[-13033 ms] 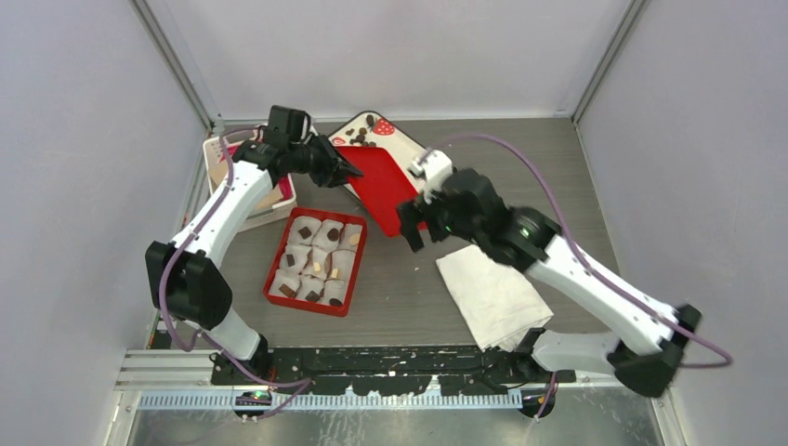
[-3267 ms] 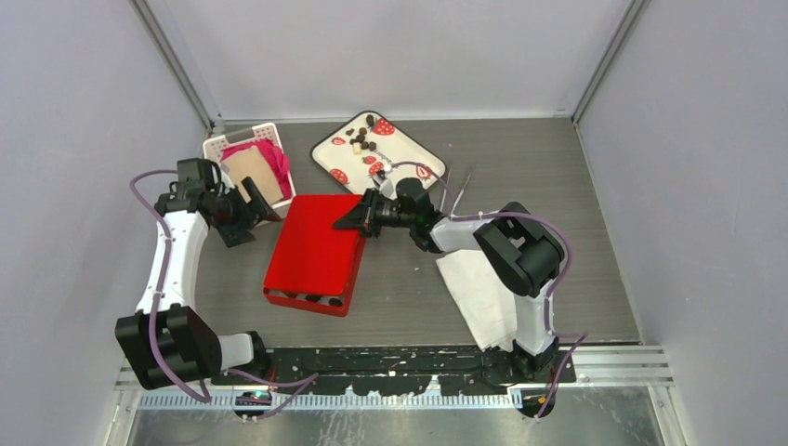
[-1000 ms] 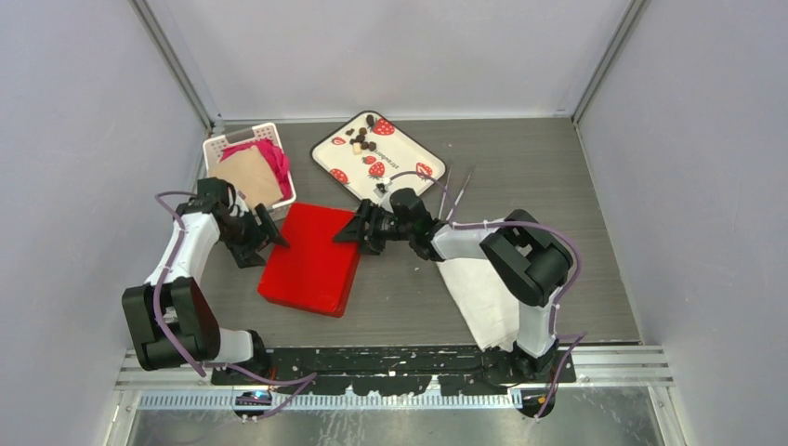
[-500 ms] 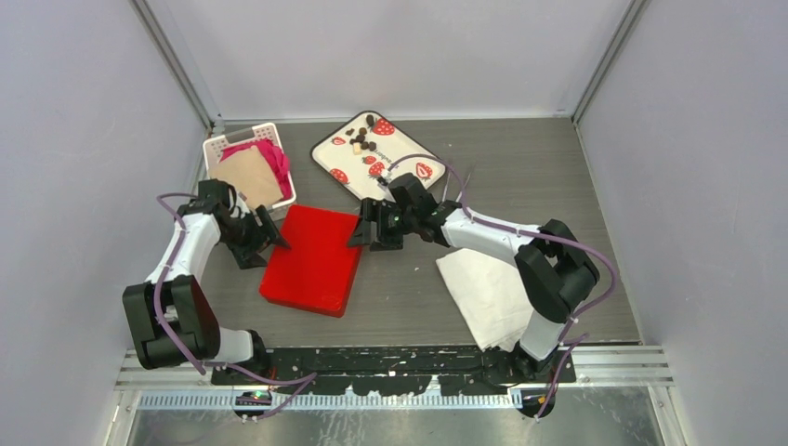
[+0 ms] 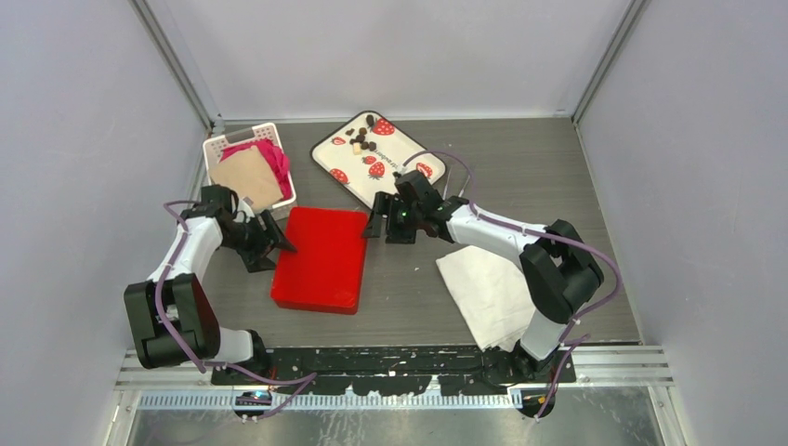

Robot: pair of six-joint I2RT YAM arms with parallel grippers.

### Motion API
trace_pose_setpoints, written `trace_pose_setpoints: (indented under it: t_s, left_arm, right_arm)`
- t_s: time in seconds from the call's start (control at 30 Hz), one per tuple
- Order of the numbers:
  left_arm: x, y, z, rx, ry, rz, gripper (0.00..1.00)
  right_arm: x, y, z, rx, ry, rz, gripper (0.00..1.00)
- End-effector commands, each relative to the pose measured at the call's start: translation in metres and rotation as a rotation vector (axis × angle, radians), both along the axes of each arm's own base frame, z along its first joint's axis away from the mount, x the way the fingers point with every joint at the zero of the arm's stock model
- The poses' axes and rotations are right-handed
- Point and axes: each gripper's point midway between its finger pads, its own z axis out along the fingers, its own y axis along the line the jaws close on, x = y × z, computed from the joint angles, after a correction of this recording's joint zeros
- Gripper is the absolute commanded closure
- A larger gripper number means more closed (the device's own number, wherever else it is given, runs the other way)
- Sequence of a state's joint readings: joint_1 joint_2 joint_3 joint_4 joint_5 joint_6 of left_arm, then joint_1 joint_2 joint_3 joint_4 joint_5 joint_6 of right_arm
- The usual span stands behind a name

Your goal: Pack the chocolate

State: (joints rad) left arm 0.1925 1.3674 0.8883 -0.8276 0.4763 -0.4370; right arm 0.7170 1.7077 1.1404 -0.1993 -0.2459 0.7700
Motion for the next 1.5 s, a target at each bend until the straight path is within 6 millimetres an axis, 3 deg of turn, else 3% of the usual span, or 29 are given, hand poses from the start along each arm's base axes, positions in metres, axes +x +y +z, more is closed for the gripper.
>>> trace_pose_setpoints:
  t_s: [0.0,0.13,0.27,0.53,0.63,0.87,1.03,1.3,1.47]
  left_arm:
    - [0.004,-0.010,0.015,-0.054,-0.045,-0.016,0.32]
    - [0.008,0.000,0.014,0.003,-0.038,0.005,0.33]
    - [0.011,0.007,0.002,0.034,0.005,0.021,0.41]
    - [0.023,0.009,-0.004,0.037,0.005,0.027,0.44]
    - [0.026,0.010,-0.004,0.038,0.006,0.026,0.44]
    - [0.030,0.011,-0.003,0.036,0.003,0.025,0.42]
    - [0.032,0.011,-0.003,0.034,0.000,0.022,0.40]
    - [0.034,0.007,-0.008,0.013,0.012,0.018,0.41]
    - [0.031,-0.008,-0.010,-0.002,0.017,-0.012,0.44]
  right_arm:
    - [0.016,-0.005,0.037,0.016,-0.103,-0.056,0.28]
    - [0.024,-0.004,0.044,-0.036,-0.156,-0.044,0.36]
    - [0.027,0.009,0.047,-0.098,-0.185,0.027,0.58]
    - [0.045,0.045,0.042,-0.082,-0.222,0.118,0.63]
    - [0.052,0.055,0.031,-0.092,-0.211,0.139,0.63]
    - [0.079,0.040,0.002,-0.214,-0.201,0.053,0.65]
    - [0.083,0.042,-0.008,-0.228,-0.185,0.046,0.67]
    - [0.087,0.045,0.033,-0.178,-0.263,0.034,0.67]
    - [0.079,0.041,0.063,-0.115,-0.317,0.032,0.66]
